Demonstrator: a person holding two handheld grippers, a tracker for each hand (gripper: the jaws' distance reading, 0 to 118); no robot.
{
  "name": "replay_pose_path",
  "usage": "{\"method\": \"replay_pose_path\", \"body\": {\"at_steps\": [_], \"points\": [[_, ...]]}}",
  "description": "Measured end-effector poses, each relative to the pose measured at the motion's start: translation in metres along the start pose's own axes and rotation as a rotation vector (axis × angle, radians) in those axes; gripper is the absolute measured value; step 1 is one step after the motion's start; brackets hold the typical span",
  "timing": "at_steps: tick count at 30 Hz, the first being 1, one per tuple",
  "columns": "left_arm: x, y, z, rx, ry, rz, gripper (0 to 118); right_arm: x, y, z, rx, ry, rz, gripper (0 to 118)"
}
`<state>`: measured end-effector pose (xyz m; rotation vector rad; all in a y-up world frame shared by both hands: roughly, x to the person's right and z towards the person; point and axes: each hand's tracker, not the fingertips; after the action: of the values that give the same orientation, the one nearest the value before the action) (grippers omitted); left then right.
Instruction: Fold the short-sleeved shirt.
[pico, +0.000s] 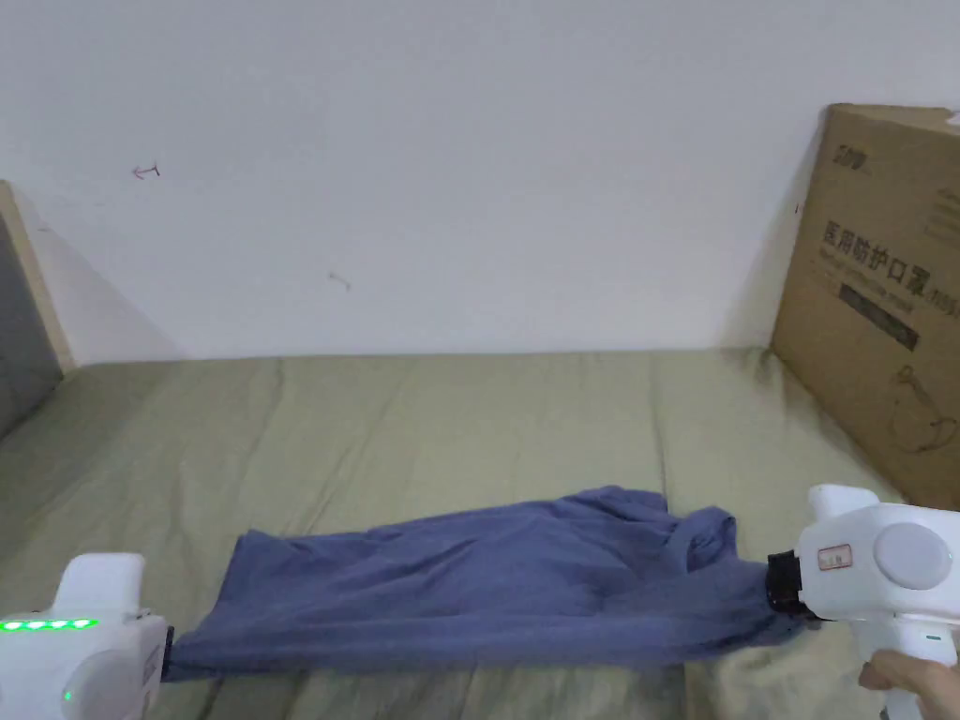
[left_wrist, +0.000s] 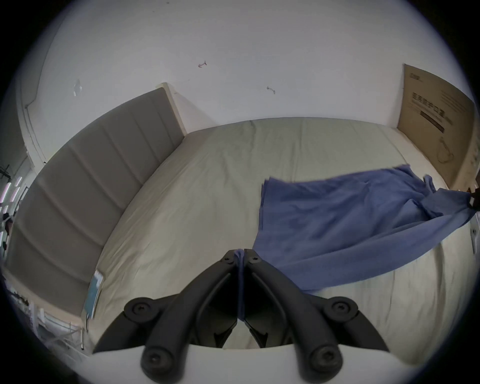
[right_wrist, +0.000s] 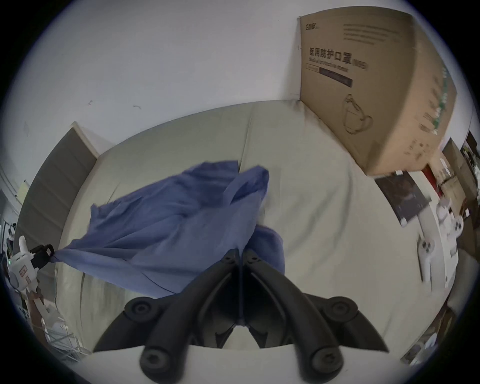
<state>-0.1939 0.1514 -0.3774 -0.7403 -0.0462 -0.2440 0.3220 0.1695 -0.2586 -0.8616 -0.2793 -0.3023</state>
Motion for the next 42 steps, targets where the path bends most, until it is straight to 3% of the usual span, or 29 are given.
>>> {"method": "replay_pose_path", "body": {"at_steps": [6,9,10,13,17,18,19,20,21,22,23,26,27,29,30,33,37,38,39,40,41,42], "points": [[-0.018,-0.113,0.081,-0.032,0.024,-0.041,2,0.013,-0.150,0.079,-0.044,0.038,-0.065,1],[-0.024,-0.166,0.109,-0.059,0.035,-0.077,2,0.019,-0.219,0.102,-0.081,0.003,-0.038,1],[-0.025,-0.182,0.115,-0.078,0.019,-0.094,2,0.022,-0.241,0.109,-0.097,-0.028,-0.091,1],[-0.030,-0.214,0.117,-0.128,0.016,-0.090,2,0.036,-0.279,0.115,-0.123,0.039,-0.200,1],[-0.036,-0.230,0.113,-0.123,-0.007,-0.031,7,0.037,-0.294,0.108,-0.131,0.023,-0.140,1],[-0.034,-0.229,0.111,-0.136,-0.002,-0.026,18,0.035,-0.293,0.106,-0.125,0.032,-0.122,1],[-0.034,-0.228,0.112,-0.156,-0.004,-0.017,47,0.033,-0.292,0.105,-0.144,0.007,-0.111,5],[-0.038,-0.229,0.113,-0.166,-0.028,-0.006,71,0.032,-0.290,0.105,-0.146,0.002,-0.105,19],[-0.041,-0.230,0.116,-0.165,-0.064,0.017,89,0.029,-0.290,0.108,-0.130,-0.009,-0.086,41],[-0.041,-0.228,0.123,-0.161,-0.077,0.036,101,0.027,-0.288,0.112,-0.121,-0.019,-0.065,75],[-0.043,-0.227,0.129,-0.159,-0.082,0.040,100,0.025,-0.287,0.117,-0.112,-0.020,-0.042,90],[-0.051,-0.224,0.148,-0.127,-0.092,0.067,96,0.024,-0.279,0.133,-0.051,-0.022,0.014,90],[-0.053,-0.223,0.153,-0.115,-0.102,0.083,82,0.022,-0.278,0.138,-0.044,-0.014,0.015,83],[-0.058,-0.224,0.161,-0.068,-0.170,0.111,11,0.021,-0.278,0.144,-0.016,0.030,0.013,16],[-0.059,-0.226,0.160,-0.075,-0.167,0.115,0,0.019,-0.279,0.146,-0.024,0.037,-0.001,0],[-0.068,-0.242,0.155,-0.112,-0.181,0.166,0,0.018,-0.291,0.147,-0.020,0.109,-0.055,0],[-0.080,-0.259,0.157,-0.109,-0.212,0.252,1,0.017,-0.303,0.139,-0.059,0.098,-0.088,0],[-0.080,-0.257,0.158,-0.117,-0.218,0.250,16,0.018,-0.304,0.137,-0.062,0.097,-0.088,0],[-0.079,-0.257,0.157,-0.130,-0.217,0.234,48,0.018,-0.304,0.134,-0.071,0.092,-0.085,0],[-0.077,-0.257,0.156,-0.136,-0.225,0.223,89,0.016,-0.304,0.132,-0.078,0.083,-0.078,0],[-0.073,-0.257,0.154,-0.142,-0.232,0.207,105,0.017,-0.304,0.131,-0.082,0.073,-0.073,0],[-0.069,-0.254,0.152,-0.140,-0.233,0.192,110,0.018,-0.304,0.129,-0.086,0.073,-0.074,0]]}}
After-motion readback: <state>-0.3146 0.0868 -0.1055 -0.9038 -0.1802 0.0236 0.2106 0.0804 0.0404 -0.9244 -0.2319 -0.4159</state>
